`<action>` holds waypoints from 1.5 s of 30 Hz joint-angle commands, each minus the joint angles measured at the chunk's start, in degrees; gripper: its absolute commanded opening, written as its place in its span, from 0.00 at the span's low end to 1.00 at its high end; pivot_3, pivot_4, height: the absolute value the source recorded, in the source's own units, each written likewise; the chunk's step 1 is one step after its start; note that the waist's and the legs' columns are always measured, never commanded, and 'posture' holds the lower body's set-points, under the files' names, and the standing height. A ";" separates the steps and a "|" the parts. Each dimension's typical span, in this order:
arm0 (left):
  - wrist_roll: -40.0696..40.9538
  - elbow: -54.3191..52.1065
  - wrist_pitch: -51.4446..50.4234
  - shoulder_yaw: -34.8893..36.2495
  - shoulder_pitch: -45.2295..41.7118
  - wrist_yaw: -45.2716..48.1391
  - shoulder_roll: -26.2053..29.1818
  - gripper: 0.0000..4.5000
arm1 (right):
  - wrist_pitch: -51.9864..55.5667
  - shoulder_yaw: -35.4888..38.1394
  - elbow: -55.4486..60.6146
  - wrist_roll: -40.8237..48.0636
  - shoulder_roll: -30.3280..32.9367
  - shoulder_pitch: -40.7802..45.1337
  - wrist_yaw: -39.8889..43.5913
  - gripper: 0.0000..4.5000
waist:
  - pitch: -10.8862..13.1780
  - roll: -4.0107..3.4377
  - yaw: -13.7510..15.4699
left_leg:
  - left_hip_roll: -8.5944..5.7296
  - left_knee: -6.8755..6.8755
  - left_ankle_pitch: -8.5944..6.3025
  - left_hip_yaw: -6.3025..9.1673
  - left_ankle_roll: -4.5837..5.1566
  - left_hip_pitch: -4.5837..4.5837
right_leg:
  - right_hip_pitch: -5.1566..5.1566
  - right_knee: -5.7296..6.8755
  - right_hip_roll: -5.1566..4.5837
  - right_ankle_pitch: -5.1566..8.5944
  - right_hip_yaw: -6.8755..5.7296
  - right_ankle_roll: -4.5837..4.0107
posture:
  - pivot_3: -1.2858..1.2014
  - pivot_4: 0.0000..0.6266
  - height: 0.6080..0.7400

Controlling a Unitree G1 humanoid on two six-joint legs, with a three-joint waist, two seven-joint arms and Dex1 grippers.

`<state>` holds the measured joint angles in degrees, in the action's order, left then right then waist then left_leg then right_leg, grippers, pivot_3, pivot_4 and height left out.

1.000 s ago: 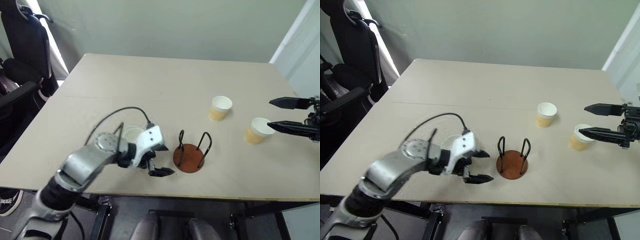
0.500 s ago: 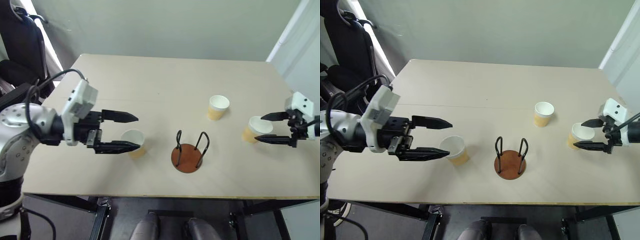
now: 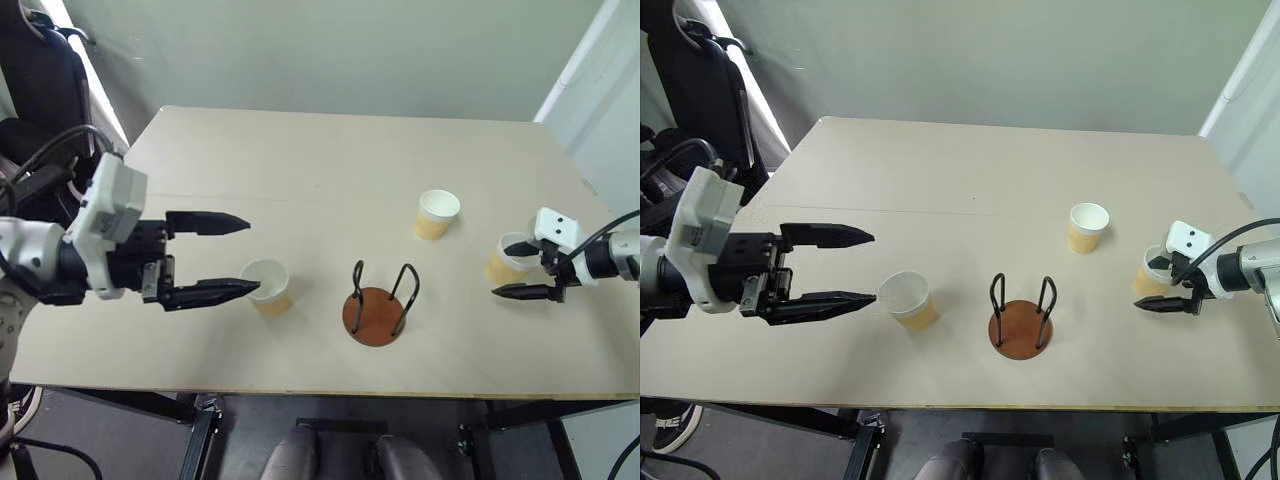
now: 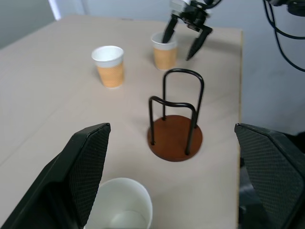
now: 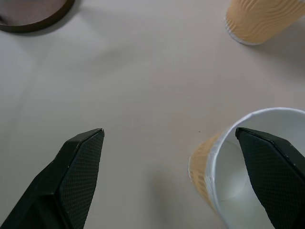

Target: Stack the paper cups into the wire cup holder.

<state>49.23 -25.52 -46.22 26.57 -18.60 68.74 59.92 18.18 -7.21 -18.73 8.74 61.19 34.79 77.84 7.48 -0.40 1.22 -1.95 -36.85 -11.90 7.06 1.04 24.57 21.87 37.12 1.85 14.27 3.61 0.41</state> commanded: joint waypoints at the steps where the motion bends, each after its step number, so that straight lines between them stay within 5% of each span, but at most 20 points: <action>1: 1.11 -2.16 1.83 2.10 0.74 -1.41 -0.08 0.99 | -1.17 1.75 -0.76 -0.50 0.76 1.04 0.35 1.00 | 0.00 0.00 0.01 | 0.00 0.01 0.01 0.00 -0.02 0.00 | 0.00 0.00 0.00 0.00 -0.01 -0.01 | 0.52 0.24 1.00; 4: 1.60 -2.16 2.12 1.99 1.24 -1.91 0.24 0.99 | -2.04 0.87 -2.18 -1.81 0.22 1.55 -0.27 1.00 | 0.00 0.00 0.01 | 0.00 0.01 0.02 0.01 -0.03 -0.03 | -0.02 0.01 0.00 -0.02 -0.02 -0.03 | 0.52 0.24 1.00; 6: 1.78 -1.99 2.35 1.81 1.36 -2.13 0.41 1.00 | -2.37 0.66 -2.63 -2.31 -0.01 1.69 -0.17 0.91 | 0.00 0.00 0.00 | 0.02 0.01 0.02 0.00 -0.05 -0.04 | -0.01 0.02 0.00 -0.04 -0.02 -0.08 | 0.52 0.24 1.00; 17: 1.03 -0.91 3.80 1.11 1.95 -2.27 1.28 1.00 | -2.27 1.54 -2.06 -2.66 -0.55 1.85 0.45 0.02 | 0.00 0.00 0.00 | 0.02 0.23 0.07 0.01 -0.16 -0.09 | 0.04 0.04 0.00 -0.04 -0.03 -0.18 | 0.52 0.24 1.00; 22: 0.98 -1.03 3.66 1.01 1.49 -2.40 2.32 1.00 | 0.33 4.42 2.08 1.27 0.49 2.59 2.83 0.01 | 0.00 0.01 0.00 | 0.03 0.36 0.10 0.01 -0.24 -0.14 | 0.05 0.04 0.00 0.00 -0.04 -0.23 | 0.52 0.24 1.00; 31: 0.34 0.51 4.89 0.28 0.67 -2.41 3.11 1.00 | 18.25 15.79 20.73 27.15 -3.21 15.88 5.80 0.01 | -0.02 0.03 -0.32 | 0.11 0.81 0.45 -0.01 -0.76 -0.17 | 0.24 0.09 0.05 0.16 -0.12 -0.53 | 0.52 0.24 1.00; 35: -0.22 1.27 5.58 -0.77 0.39 -2.14 3.22 1.00 | 22.43 12.66 30.23 31.88 -7.59 18.49 2.78 0.01 | -0.05 0.08 -0.38 | 0.19 0.80 0.44 0.07 -0.78 -0.19 | 0.18 0.06 0.11 0.21 -0.21 -0.61 | 0.52 0.24 1.00; 39: -0.28 1.55 6.04 -1.79 -0.10 -2.02 3.41 1.00 | 21.29 4.57 36.18 27.45 -10.84 17.17 0.30 0.01 | -0.05 0.08 -0.44 | 0.18 0.79 0.41 0.09 -0.71 -0.20 | 0.19 0.07 0.11 0.21 -0.21 -0.60 | 0.52 0.24 1.00; 45: 0.09 0.23 5.47 -0.74 1.81 -2.24 3.68 1.00 | 20.14 0.89 38.98 26.19 -10.08 14.14 1.88 0.01 | -0.05 0.09 -0.39 | 0.13 0.71 0.39 0.13 -0.57 -0.06 | 0.25 0.07 0.07 0.19 -0.24 -0.57 | 0.52 0.24 1.00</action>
<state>49.41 -24.05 -41.20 24.08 -17.16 66.32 62.51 39.20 -6.74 18.27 35.15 50.07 48.79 79.05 7.43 -0.31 0.83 -1.81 -36.14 -11.51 7.19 0.47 24.50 22.11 37.20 1.93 14.46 3.37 -0.15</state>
